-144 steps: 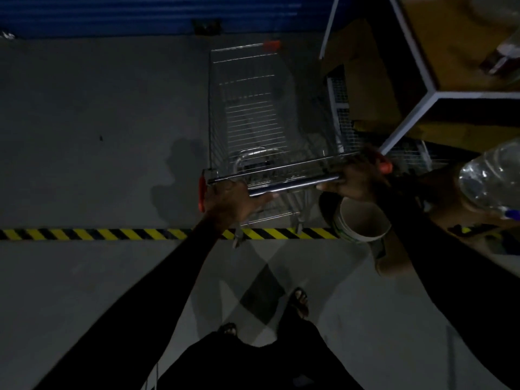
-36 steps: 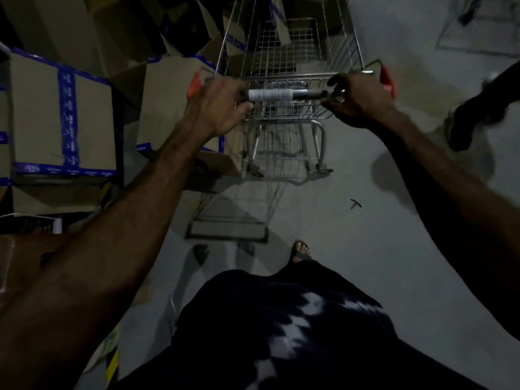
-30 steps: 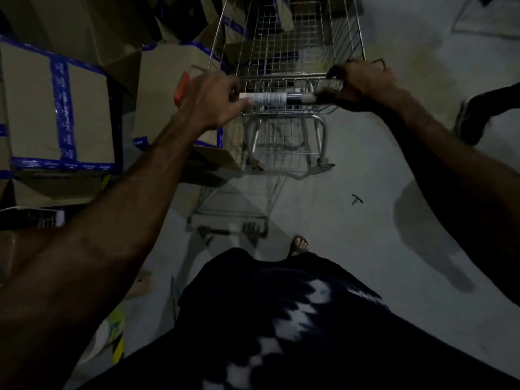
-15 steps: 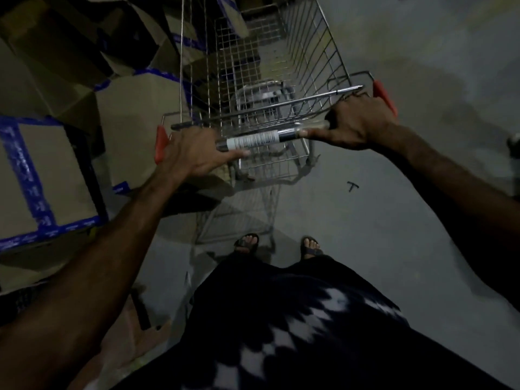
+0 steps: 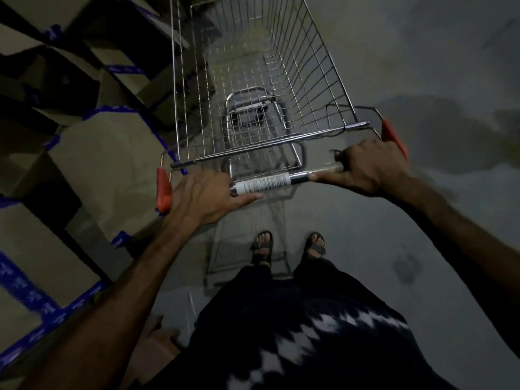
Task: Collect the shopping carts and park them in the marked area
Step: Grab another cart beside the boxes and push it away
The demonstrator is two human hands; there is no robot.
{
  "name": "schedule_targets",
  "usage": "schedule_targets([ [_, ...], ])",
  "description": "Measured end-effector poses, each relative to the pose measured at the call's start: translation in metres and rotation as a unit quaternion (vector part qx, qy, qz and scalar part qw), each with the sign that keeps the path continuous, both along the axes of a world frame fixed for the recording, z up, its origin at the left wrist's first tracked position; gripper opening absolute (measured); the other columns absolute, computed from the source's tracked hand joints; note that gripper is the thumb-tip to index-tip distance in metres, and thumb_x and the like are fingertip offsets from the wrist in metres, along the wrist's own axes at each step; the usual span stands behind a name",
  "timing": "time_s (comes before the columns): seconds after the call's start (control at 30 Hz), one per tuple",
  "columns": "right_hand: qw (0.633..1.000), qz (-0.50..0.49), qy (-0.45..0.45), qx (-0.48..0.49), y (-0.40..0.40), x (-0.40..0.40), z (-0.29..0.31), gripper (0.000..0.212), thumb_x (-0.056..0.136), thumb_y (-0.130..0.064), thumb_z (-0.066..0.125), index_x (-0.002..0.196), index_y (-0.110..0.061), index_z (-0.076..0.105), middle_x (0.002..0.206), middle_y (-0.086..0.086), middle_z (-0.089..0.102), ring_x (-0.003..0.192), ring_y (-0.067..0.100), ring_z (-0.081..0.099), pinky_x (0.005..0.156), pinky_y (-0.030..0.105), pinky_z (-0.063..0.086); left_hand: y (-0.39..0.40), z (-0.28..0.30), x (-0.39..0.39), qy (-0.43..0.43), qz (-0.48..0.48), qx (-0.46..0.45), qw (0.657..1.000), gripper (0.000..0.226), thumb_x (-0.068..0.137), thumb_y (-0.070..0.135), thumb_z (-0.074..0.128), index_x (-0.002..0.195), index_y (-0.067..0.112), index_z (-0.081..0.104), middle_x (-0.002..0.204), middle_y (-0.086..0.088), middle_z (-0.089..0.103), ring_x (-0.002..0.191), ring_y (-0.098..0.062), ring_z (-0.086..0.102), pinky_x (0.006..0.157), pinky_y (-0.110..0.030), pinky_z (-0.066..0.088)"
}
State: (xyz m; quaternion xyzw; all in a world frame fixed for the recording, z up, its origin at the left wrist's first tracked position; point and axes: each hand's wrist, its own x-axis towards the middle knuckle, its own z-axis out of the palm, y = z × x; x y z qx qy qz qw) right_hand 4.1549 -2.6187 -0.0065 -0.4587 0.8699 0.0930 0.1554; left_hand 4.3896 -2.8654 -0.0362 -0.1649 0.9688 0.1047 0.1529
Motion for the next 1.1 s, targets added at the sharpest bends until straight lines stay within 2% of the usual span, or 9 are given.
schedule_targets([
  [0.1,0.999,-0.036,-0.005,-0.025,0.023,0.038,0.000,0.096,0.073,-0.106,0.015,0.064,-0.024,0.062,0.059,-0.004,0.052,0.065,0.024,0.061,0.079,0.040,0.049,0.003,0.010,0.013,-0.007,-0.054,-0.025,0.998,0.077,0.085,0.095,0.034,0.072,0.023,0.056,0.066,0.001,0.056,0.055,-0.011,0.049,0.056,-0.033,0.048],
  [0.2,0.997,-0.067,0.005,-0.038,0.043,0.076,-0.006,0.097,0.071,-0.107,0.013,0.065,-0.024,0.063,0.063,-0.001,0.059,0.063,0.024,0.058,0.064,0.033,0.042,0.002,0.006,0.026,-0.019,-0.101,-0.046,0.994,0.081,0.082,0.100,0.028,0.072,0.026,0.060,0.071,0.005,0.062,0.060,-0.012,0.056,0.054,-0.031,0.040],
  [0.3,0.992,-0.119,0.013,-0.049,0.064,0.122,-0.008,0.099,0.069,-0.108,0.008,0.064,-0.024,0.060,0.062,0.000,0.059,0.060,0.024,0.054,0.066,0.034,0.043,-0.002,0.000,0.037,-0.016,-0.154,-0.050,0.987,0.091,0.078,0.105,0.018,0.085,0.031,0.070,0.074,0.007,0.067,0.068,-0.014,0.064,0.063,-0.035,0.051],
  [0.47,0.976,-0.208,0.010,-0.060,0.089,0.204,-0.009,0.098,0.070,-0.107,0.006,0.063,-0.023,0.056,0.063,0.001,0.059,0.059,0.022,0.057,0.062,0.033,0.044,-0.001,-0.005,0.056,-0.014,-0.220,-0.059,0.974,0.097,0.072,0.109,0.013,0.093,0.038,0.075,0.070,0.010,0.066,0.067,-0.011,0.063,0.058,-0.031,0.047],
  [0.57,0.964,-0.257,0.019,-0.071,0.105,0.253,-0.006,0.094,0.075,-0.105,0.012,0.061,-0.023,0.056,0.059,-0.003,0.056,0.061,0.019,0.063,0.074,0.040,0.050,0.007,-0.002,0.063,-0.014,-0.272,-0.070,0.960,0.099,0.070,0.109,0.013,0.078,0.029,0.070,0.065,0.010,0.061,0.060,-0.009,0.058,0.055,-0.028,0.037],
  [0.67,0.948,-0.308,0.022,-0.074,0.118,0.297,-0.004,0.092,0.074,-0.105,0.013,0.063,-0.024,0.056,0.058,-0.006,0.054,0.062,0.019,0.065,0.071,0.039,0.051,0.020,-0.001,0.070,-0.002,-0.322,-0.073,0.944,0.094,0.068,0.110,0.009,0.065,0.028,0.054,0.061,0.010,0.056,0.056,-0.010,0.053,0.059,-0.030,0.042],
  [0.83,0.918,-0.388,0.020,-0.080,0.141,0.365,-0.003,0.094,0.072,-0.106,0.009,0.069,-0.027,0.059,0.061,-0.007,0.054,0.061,0.018,0.064,0.050,0.026,0.033,0.045,-0.004,0.074,-0.002,-0.413,-0.079,0.907,0.089,0.071,0.109,0.008,0.065,0.030,0.048,0.062,0.010,0.052,0.056,-0.010,0.050,0.063,-0.032,0.050],
  [0.97,0.882,-0.463,0.025,-0.079,0.154,0.409,0.003,0.087,0.072,-0.105,0.016,0.058,-0.025,0.048,0.055,-0.009,0.053,0.052,0.015,0.055,0.048,0.024,0.034,0.074,-0.002,0.068,-0.002,-0.480,-0.079,0.873,0.094,0.066,0.111,0.003,0.067,0.029,0.049,0.065,0.010,0.052,0.059,-0.011,0.052,0.063,-0.033,0.052],
  [1.1,0.830,-0.554,0.021,-0.059,0.162,0.438,0.009,0.092,0.071,-0.106,0.018,0.059,-0.023,0.056,0.054,-0.009,0.054,0.053,0.013,0.057,0.053,0.026,0.042,0.108,0.000,0.049,0.009,-0.547,-0.070,0.834,0.096,0.064,0.111,0.000,0.068,0.029,0.049,0.065,0.010,0.052,0.059,-0.012,0.053,0.066,-0.035,0.056],
])
